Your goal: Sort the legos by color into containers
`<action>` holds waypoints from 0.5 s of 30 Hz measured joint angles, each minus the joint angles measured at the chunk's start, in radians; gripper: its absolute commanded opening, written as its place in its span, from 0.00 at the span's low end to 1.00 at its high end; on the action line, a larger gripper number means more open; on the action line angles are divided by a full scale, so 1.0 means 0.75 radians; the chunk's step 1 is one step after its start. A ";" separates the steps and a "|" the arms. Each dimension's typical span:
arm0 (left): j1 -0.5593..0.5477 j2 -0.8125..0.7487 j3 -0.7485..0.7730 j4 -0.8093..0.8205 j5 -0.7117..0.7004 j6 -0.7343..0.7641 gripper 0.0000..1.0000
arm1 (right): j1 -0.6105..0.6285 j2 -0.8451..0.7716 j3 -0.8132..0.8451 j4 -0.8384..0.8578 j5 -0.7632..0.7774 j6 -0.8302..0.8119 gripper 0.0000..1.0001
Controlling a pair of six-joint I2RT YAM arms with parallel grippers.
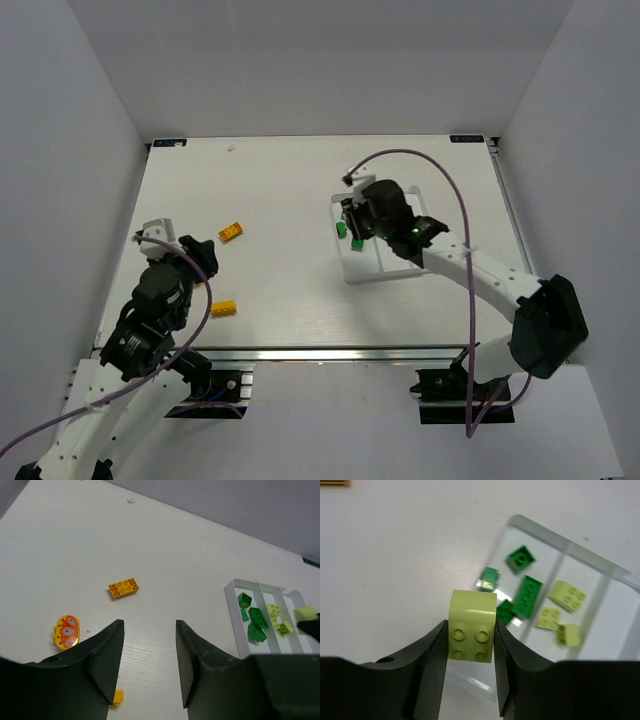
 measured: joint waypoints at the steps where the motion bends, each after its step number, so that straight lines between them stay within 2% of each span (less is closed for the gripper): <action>1: 0.001 0.041 0.000 0.012 0.020 0.005 0.55 | -0.054 -0.046 -0.030 0.003 -0.005 -0.014 0.00; 5: 0.002 0.284 0.011 0.060 0.109 0.020 0.58 | -0.213 -0.113 -0.152 -0.004 -0.033 -0.051 0.00; 6: 0.002 0.359 0.020 0.067 0.129 0.023 0.65 | -0.247 -0.110 -0.184 -0.010 -0.045 -0.059 0.00; 10: 0.003 0.635 0.066 0.074 0.211 0.036 0.81 | -0.377 -0.057 -0.241 -0.056 -0.109 -0.090 0.00; 15: 0.048 0.907 0.220 0.059 0.280 0.038 0.85 | -0.460 0.079 -0.219 -0.068 -0.159 -0.123 0.00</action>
